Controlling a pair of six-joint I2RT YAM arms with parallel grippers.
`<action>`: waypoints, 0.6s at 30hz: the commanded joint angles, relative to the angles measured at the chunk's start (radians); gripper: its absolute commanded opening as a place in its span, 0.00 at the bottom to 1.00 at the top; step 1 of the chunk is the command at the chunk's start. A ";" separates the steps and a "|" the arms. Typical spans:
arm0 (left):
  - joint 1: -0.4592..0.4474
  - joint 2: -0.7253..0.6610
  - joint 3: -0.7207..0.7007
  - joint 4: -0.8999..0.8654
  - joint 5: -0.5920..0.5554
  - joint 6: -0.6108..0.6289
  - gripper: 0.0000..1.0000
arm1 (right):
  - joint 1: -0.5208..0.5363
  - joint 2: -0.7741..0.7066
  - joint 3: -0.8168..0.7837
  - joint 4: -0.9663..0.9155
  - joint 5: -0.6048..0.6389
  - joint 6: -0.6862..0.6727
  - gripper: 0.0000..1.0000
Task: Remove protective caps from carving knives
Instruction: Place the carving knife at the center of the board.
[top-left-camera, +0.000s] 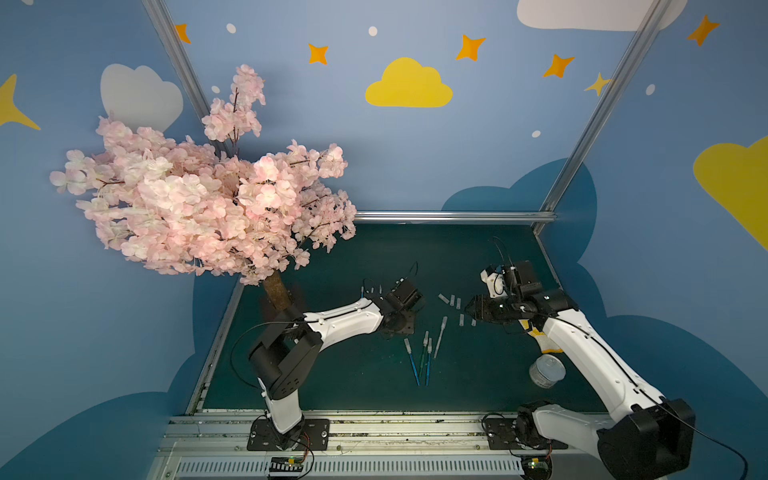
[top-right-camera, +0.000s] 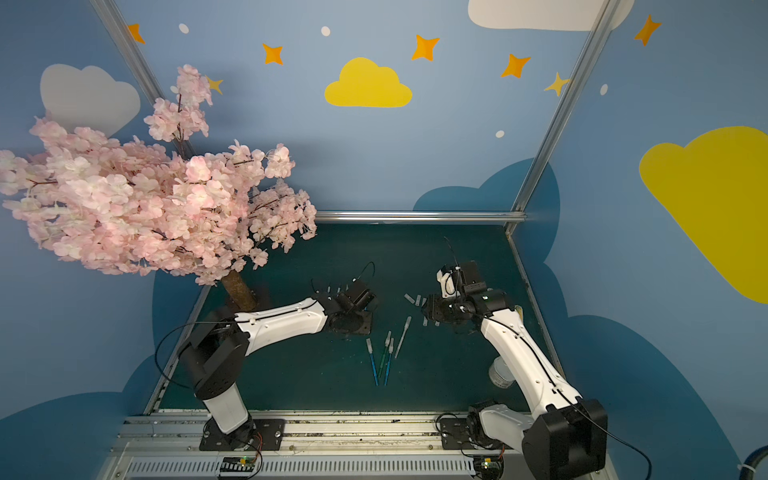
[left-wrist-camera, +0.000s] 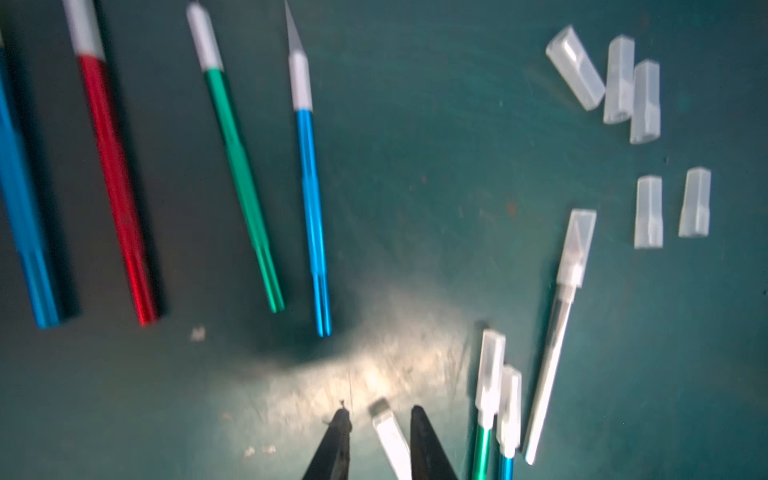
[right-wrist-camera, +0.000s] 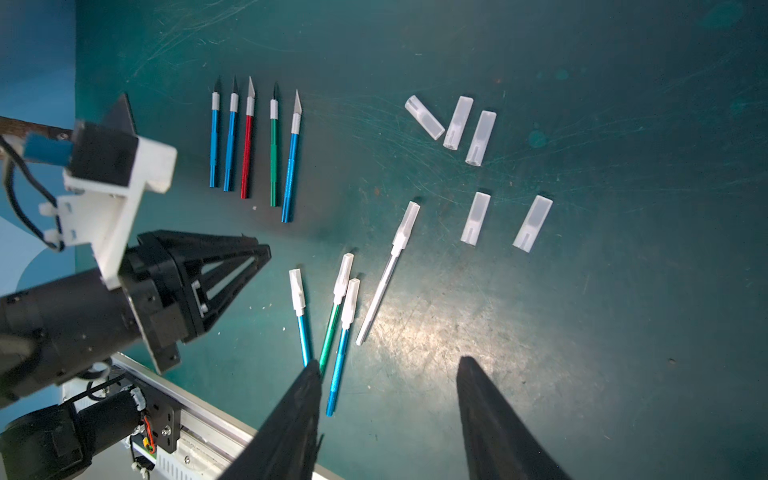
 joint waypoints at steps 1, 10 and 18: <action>-0.036 -0.040 -0.029 -0.030 -0.030 -0.069 0.28 | 0.011 -0.021 -0.001 -0.027 -0.019 -0.017 0.54; -0.127 -0.054 -0.094 -0.026 -0.035 -0.176 0.28 | 0.051 -0.032 -0.002 -0.039 -0.024 -0.021 0.55; -0.181 -0.051 -0.124 -0.026 -0.021 -0.231 0.30 | 0.079 -0.042 -0.024 -0.041 -0.033 -0.020 0.56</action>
